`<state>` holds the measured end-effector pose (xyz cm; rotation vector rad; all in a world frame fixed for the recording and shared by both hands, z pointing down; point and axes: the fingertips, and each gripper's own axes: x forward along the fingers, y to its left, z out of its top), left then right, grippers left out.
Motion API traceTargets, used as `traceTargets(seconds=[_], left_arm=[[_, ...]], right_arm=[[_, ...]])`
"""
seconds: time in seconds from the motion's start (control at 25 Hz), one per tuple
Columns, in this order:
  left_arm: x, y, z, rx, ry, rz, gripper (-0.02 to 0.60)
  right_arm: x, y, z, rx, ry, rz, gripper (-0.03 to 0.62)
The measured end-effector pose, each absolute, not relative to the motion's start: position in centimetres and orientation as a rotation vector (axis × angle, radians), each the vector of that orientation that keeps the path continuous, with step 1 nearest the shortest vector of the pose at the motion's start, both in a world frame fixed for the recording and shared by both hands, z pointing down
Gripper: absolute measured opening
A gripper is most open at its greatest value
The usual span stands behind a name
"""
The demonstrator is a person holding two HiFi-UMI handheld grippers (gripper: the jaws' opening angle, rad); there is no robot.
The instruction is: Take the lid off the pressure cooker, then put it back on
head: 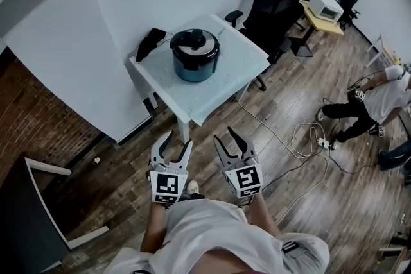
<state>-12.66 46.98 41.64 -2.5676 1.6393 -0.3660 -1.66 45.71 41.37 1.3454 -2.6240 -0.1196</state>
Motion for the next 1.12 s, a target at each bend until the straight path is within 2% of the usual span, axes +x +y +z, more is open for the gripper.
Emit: traceTargets(seconds=[1.12], left_arm=[[-14.1, 32.6, 42.6, -2.63, 1.599, -0.363, 0.215]], right_arm=[[-3.1, 32.1, 42.4, 1.364, -2.56, -0.091, 0.189]])
